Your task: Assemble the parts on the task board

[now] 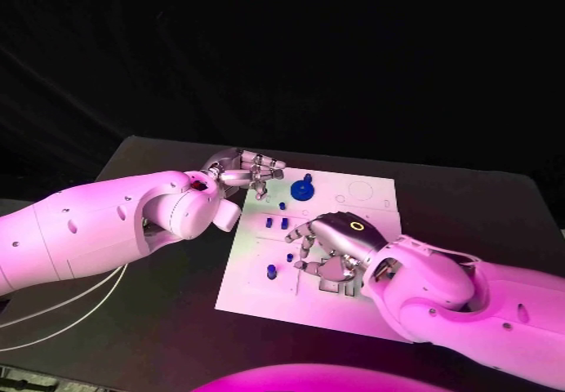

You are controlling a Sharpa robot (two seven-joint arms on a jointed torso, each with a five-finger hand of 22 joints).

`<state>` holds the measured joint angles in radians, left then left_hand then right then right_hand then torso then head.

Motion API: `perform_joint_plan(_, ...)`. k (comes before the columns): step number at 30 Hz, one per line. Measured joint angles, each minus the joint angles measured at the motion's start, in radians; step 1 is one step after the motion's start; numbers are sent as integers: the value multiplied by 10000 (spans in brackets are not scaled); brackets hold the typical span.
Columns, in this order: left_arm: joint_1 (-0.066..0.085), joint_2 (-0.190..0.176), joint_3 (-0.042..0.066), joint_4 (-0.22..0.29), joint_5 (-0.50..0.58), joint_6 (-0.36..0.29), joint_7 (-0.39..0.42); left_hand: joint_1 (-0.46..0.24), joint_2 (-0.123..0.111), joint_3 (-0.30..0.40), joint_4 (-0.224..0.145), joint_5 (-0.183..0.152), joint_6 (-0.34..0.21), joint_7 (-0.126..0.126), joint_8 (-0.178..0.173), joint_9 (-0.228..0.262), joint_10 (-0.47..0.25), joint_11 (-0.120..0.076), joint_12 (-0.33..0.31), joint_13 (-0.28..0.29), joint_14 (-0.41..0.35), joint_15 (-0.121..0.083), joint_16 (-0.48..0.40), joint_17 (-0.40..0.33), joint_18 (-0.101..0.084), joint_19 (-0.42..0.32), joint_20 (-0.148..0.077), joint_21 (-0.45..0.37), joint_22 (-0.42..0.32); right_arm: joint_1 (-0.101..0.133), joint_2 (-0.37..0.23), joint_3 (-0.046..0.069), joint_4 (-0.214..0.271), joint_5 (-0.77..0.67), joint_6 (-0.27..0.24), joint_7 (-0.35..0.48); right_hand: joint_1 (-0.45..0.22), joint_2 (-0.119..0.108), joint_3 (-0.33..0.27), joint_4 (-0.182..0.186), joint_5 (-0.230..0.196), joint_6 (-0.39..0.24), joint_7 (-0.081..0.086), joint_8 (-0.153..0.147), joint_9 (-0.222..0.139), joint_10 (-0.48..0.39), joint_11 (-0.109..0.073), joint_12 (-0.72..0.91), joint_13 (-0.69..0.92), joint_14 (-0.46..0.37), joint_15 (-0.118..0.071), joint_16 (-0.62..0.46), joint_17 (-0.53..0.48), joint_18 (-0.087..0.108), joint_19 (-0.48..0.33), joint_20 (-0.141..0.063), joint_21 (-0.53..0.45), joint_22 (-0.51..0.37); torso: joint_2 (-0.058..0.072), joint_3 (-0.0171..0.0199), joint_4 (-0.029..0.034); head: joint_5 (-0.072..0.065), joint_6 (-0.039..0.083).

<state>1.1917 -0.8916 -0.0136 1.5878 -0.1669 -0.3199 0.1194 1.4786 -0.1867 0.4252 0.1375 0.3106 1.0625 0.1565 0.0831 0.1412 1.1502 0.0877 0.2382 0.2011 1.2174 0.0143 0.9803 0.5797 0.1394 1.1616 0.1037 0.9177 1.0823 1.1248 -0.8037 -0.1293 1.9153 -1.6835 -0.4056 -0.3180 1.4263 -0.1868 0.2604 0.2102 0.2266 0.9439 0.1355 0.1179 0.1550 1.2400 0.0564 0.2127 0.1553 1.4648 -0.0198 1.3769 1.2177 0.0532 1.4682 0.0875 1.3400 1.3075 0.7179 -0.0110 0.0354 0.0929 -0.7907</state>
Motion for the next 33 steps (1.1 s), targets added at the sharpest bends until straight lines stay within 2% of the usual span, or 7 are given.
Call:
perform_joint_plan(2, -1, -14, -14, 1, 0, 2, -2, 0, 0, 0, 0, 0, 0, 0, 0, 0, 0, 0, 0, 0, 0, 0, 0, 0, 0, 0, 0, 0, 0, 264, -635, 25, 203, 548, -119, 52, -216, 59, -170, 90, 0, 801, -66, 396, 177, 550, -83, 501, 305, 3, -3, 0, 22, 0, 0, 0, -1, 0, -14, -4, -12, -132, 40)
perform_joint_plan(6, -2, -42, -41, -1, 0, 3, -3, 0, 0, 0, 0, 0, 0, 0, 0, 0, 0, 0, 0, -1, 0, 0, 0, -14, -1, 0, 0, 0, 0, 575, -1768, 34, 394, 1808, -168, 104, -758, 103, -585, 392, 282, 1209, -295, 572, 292, 1370, -309, 1721, 1193, 26, -192, 142, 280, -1, -19, -126, 411, -1, -55, -19, -58, -482, 121)
perform_joint_plan(7, -2, -44, -45, -1, 0, 3, -3, 0, 0, 0, 0, 0, 0, 0, 0, 0, 0, 0, 0, -1, 0, 0, 0, -14, 0, 0, 0, 0, 0, 605, -1990, 15, 435, 2077, -167, 105, -925, 100, -750, 472, 520, 1343, -373, 646, 345, 1650, -391, 2874, 2333, 18, -276, 243, 429, -9, -26, -192, 583, -1, -67, -22, -72, -570, 133)
perform_joint_plan(11, -1, -58, -70, -6, -1, -17, 26, 0, 0, 0, 0, 0, 0, 0, 0, 1, 0, 0, 0, -1, 0, 0, 0, -13, 0, 0, 0, 0, 0, 621, -2950, -83, 672, 2901, -136, 69, -1120, 333, -1544, 629, 1324, 1588, -591, 955, 797, 1672, -660, 8651, 8452, 37, -431, 657, 886, -164, -18, -377, 1096, -1, -111, -35, -127, -997, 180)
perform_joint_plan(16, -1, -70, -107, -24, -1, -43, 73, 0, 0, 0, 0, 0, 0, 0, 0, 1, 0, 0, 0, -2, 0, 0, 0, -13, 0, 0, 0, 0, 0, 416, -3727, -170, 988, 3186, -121, -166, -1359, 571, -2061, 755, 1530, 1588, -591, 1143, 1202, 1746, -625, 10600, 10686, 37, -431, 972, 905, -164, -18, -377, 1449, -2, -153, -35, -201, -1451, 200)
perform_joint_plan(23, -1, -77, -128, -28, -1, -73, 124, 0, 0, 0, 0, 0, 0, 0, 0, 1, 0, 0, 0, -1, 0, 0, 0, -12, -1, 0, 0, 0, 0, 62, -4112, -271, 1208, 3071, -120, -789, -1450, 657, -2345, 798, 1629, 1588, -591, 1173, 1362, 1745, -625, 10714, 10926, 36, -430, 1030, 905, -163, -18, -377, 1491, 0, -181, -34, -257, -1714, 126)
perform_joint_plan(33, -1, -105, -134, -5, 0, -87, 153, 0, 0, 0, 0, 0, 0, 0, 0, 2, 0, 0, 0, 6, 0, 0, 0, -12, 0, 0, 0, 0, 0, -492, -3714, -328, 1093, 2573, -186, -1679, -1813, 629, -2857, 810, 2015, 1588, -591, 1179, 1510, 1744, -626, 10714, 11016, 36, -430, 1069, 903, -163, -19, -377, 1491, 5, -182, -39, -247, -1776, 17)
